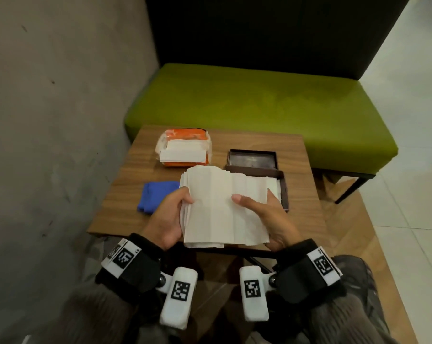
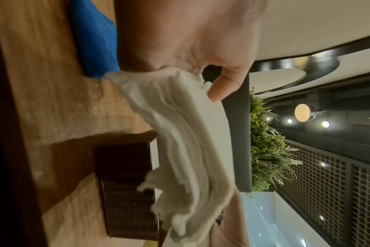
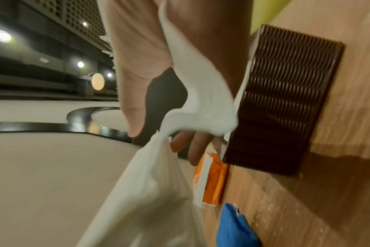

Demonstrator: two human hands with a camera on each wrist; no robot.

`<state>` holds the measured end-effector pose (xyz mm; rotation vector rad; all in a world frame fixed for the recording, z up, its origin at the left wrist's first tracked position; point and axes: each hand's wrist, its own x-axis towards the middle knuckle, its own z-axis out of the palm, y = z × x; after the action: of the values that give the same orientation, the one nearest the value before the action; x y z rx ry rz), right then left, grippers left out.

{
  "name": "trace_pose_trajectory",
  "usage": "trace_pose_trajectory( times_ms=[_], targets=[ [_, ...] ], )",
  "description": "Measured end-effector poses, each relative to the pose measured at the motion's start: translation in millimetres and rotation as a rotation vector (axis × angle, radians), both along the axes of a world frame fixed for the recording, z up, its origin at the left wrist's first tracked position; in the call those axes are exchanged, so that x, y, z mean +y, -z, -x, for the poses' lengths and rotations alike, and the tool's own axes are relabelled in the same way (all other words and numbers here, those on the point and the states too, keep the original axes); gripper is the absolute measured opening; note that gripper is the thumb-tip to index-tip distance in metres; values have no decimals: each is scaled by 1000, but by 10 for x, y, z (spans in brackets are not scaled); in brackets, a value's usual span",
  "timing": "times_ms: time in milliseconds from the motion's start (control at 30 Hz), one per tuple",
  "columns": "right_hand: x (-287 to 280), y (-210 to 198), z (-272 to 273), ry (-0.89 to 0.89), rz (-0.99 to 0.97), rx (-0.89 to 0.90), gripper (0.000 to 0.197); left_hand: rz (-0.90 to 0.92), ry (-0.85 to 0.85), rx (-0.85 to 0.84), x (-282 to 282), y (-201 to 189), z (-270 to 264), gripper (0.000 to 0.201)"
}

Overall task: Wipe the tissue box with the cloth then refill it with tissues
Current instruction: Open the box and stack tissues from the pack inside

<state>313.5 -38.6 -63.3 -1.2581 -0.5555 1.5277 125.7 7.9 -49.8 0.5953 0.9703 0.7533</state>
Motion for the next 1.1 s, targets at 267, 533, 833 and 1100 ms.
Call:
trace_pose_trajectory(
  times_ms=[267, 533, 833, 1100],
  targets=[
    [-75, -13, 89, 120, -133, -532, 79, -71, 87, 21, -167, 3, -96, 48],
    [-225, -205, 77, 91, -198, -852, 63, -186, 58, 220, -204, 70, -93, 36],
    [-361, -333, 308, -140, -303, -1023, 57, -84, 77, 227, -239, 48, -226, 44],
    [-467, -341, 346, -193, -252, -877, 48, 33, 55, 0, -233, 15, -256, 58]
  ],
)
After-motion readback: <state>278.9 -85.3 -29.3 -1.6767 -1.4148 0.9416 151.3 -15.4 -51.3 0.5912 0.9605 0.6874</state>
